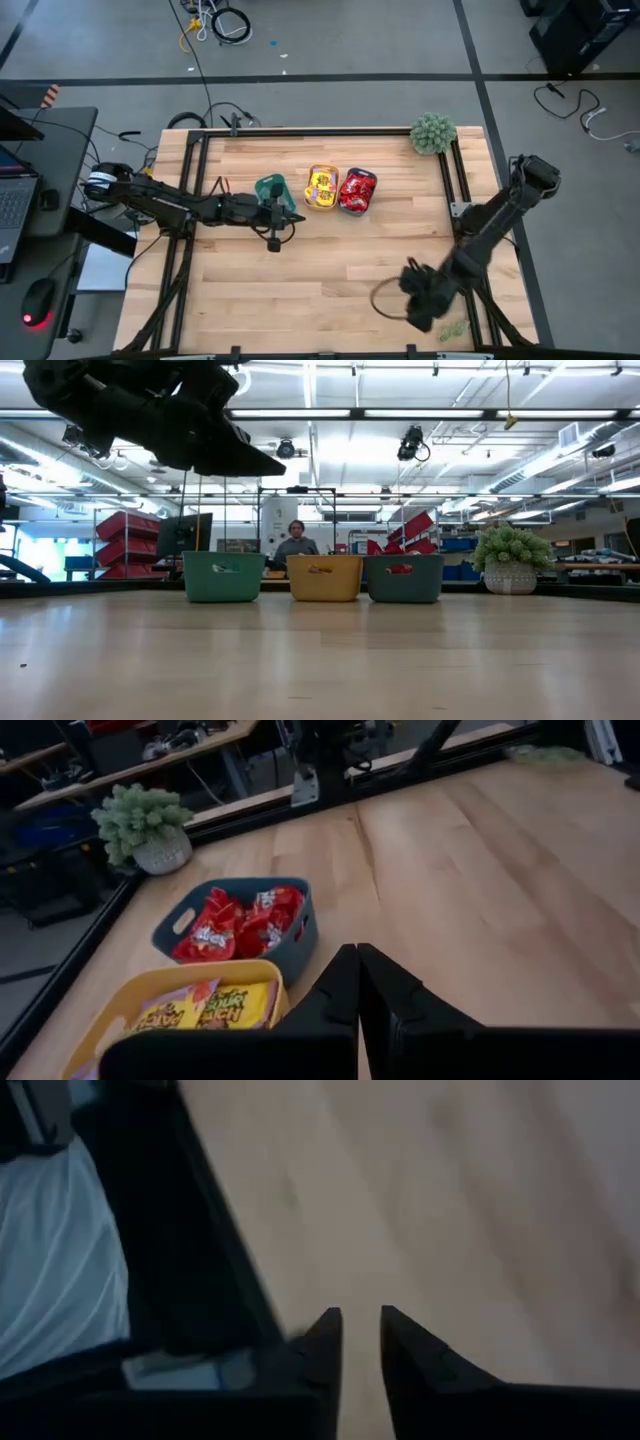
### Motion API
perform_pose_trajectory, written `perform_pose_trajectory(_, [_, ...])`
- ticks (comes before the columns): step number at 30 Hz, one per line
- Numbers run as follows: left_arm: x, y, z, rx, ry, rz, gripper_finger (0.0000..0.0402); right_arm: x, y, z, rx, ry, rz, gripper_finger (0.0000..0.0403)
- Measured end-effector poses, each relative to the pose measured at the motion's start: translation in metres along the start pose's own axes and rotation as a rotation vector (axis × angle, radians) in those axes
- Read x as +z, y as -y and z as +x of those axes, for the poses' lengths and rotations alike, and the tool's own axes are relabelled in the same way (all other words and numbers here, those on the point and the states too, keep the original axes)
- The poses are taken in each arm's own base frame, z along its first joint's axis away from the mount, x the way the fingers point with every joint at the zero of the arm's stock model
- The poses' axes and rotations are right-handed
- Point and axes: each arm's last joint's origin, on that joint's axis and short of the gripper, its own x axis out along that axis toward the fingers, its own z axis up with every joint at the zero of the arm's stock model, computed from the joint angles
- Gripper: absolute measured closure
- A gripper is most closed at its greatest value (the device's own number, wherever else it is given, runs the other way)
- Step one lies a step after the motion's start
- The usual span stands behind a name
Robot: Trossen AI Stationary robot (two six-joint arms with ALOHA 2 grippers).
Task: Sort candy
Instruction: Put the green gummy into the green bin
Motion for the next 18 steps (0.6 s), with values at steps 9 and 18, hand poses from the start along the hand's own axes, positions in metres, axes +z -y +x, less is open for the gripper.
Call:
perform_pose_trajectory(9, [-0.002,0.000,0.000,-0.003,-0.018,0.024,0.0401,-0.057,0.000,-0.004,-0.064,-0.163,0.158,0.0250])
perform_pose_trajectory(18, [-0.008,-0.001,0.000,-0.010,-0.076,0.032,0.0401,-0.077,0.011,-0.002,-0.116,-0.191,0.169,0.0208])
